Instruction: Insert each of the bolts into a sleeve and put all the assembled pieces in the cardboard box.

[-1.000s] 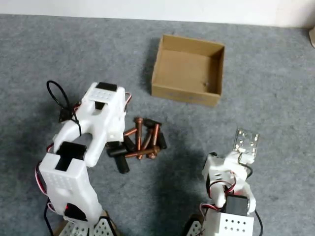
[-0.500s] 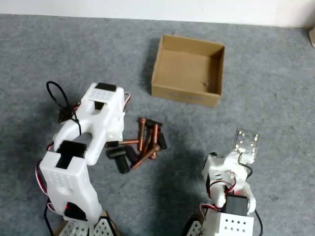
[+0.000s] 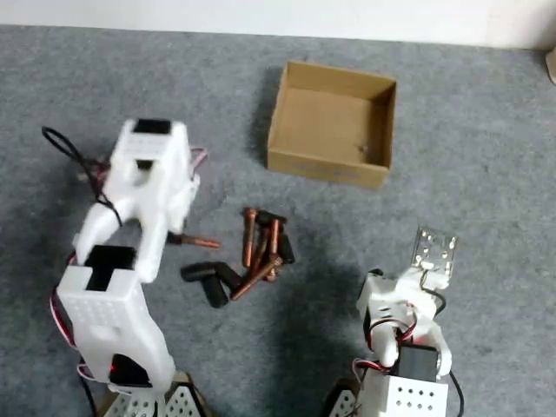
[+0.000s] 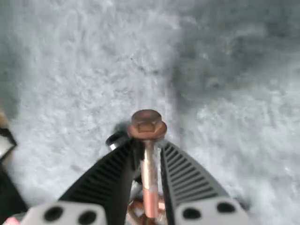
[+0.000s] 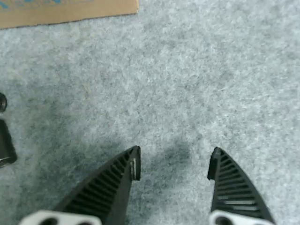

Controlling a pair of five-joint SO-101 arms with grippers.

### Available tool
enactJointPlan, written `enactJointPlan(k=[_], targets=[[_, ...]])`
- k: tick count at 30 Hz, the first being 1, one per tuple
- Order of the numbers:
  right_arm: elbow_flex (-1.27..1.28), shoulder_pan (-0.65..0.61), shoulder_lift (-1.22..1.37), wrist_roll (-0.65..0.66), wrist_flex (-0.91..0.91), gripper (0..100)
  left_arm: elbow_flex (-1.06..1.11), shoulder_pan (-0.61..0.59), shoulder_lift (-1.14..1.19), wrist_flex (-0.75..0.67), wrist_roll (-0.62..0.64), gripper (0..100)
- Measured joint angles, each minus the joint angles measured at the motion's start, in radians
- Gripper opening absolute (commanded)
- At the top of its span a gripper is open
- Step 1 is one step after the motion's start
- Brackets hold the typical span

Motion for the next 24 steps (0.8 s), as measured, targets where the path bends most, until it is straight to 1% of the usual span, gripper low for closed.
enactJointPlan(k=[3,8,11,14,24], targets=[[0.0,0.0,0.0,0.0,0.0,23.2,-0.095,-0.043,0.0,0.08,-0.072,1],[0.0,0.0,0.0,0.0,0.0,23.2,-0.124,-0.117,0.0,0.097,-0.161,1],[0.0,0.0,0.0,0.0,0.0,23.2,-0.124,-0.157,0.0,0.098,-0.258,1],[0.0,0.0,0.0,0.0,0.0,23.2,-0.124,-0.167,0.0,0.098,-0.396,1],[0.0,0.0,0.0,0.0,0.0,23.2,-0.152,-0.161,0.0,0.098,-0.961,1]])
